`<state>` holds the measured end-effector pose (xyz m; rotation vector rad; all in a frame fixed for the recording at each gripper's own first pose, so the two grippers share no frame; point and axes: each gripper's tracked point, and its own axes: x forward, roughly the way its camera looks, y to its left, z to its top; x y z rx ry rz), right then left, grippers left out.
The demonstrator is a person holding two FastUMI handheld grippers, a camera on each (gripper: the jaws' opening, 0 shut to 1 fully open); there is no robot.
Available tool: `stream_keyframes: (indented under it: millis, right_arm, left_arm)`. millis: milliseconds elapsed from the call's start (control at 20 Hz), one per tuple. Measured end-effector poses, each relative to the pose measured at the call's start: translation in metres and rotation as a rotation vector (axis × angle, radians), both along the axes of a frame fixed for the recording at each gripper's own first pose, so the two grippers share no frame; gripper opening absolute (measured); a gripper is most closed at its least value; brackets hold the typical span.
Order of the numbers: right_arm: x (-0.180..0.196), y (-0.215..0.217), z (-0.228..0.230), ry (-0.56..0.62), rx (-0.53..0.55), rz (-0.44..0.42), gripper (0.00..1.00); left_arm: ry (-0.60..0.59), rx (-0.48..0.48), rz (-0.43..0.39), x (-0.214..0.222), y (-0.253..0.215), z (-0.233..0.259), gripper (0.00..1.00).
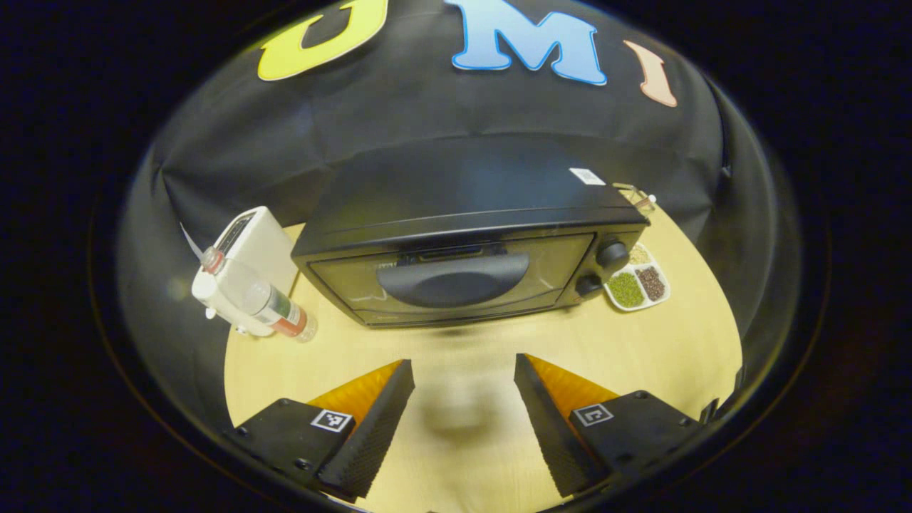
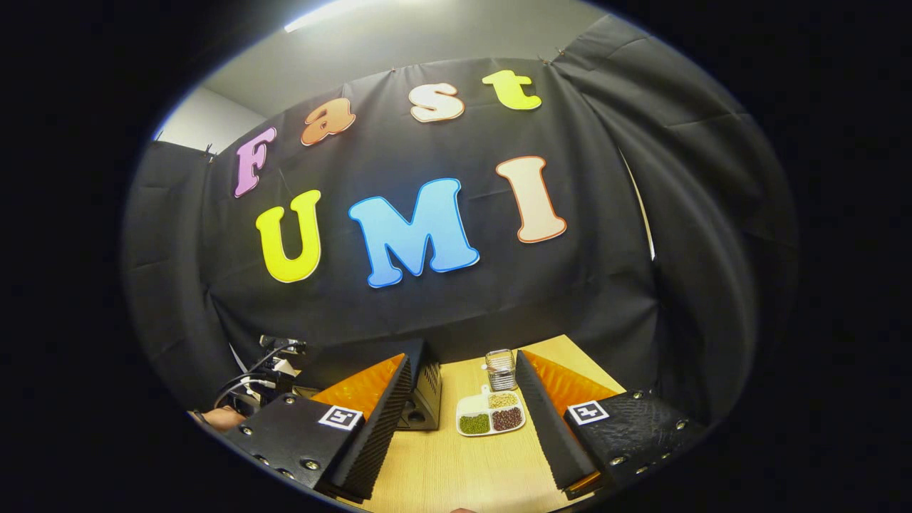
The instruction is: Open the electric oven with the left hand, put the food in, and close the electric oven.
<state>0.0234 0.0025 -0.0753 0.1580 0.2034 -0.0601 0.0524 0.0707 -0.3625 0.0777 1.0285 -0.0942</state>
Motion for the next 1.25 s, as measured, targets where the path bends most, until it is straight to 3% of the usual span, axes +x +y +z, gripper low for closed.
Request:
stream_keyframes:
  millis: [50, 200, 450, 650, 700, 800, 900, 1000, 1250]
  right_arm:
    - [0.001, 0.001, 0.0, 0.0, -0.003, 0.009, 0.89]
    - [0.005, 0.006, 0.003, -0.008, -0.013, 0.037, 0.89]
    - [0.018, 0.026, 0.026, -0.065, -0.049, 0.073, 0.89]
    - [0.016, 0.045, 0.054, -0.129, -0.057, 0.095, 0.89]
    - [0.014, 0.05, 0.06, -0.146, -0.059, 0.102, 0.89]
    - [0.015, 0.057, 0.072, -0.166, -0.073, 0.107, 0.89]
    - [0.012, 0.065, 0.079, -0.181, -0.077, 0.107, 0.89]
    - [0.011, 0.071, 0.083, -0.19, -0.087, 0.103, 0.89]
    - [0.006, 0.086, 0.085, -0.189, -0.107, 0.084, 0.89]
  left_arm:
    - [-0.03, -0.019, 0.008, 0.0, -0.005, 0.013, 0.97]
    - [-0.176, -0.06, 0.022, 0.004, -0.019, 0.064, 1.0]
    - [-0.543, -0.119, 0.044, -0.003, -0.034, 0.197, 0.97]
    - [-0.833, -0.136, 0.061, -0.032, -0.037, 0.304, 1.0]
    - [-0.87, -0.125, 0.052, -0.038, -0.035, 0.318, 1.0]
    - [-0.908, -0.11, 0.047, -0.049, -0.031, 0.335, 0.9]
    - [-0.931, -0.133, 0.04, -0.05, -0.036, 0.342, 0.9]
    - [-0.945, -0.142, 0.027, -0.051, -0.035, 0.35, 1.0]
    - [-0.94, -0.152, 0.009, -0.049, -0.014, 0.345, 1.0]
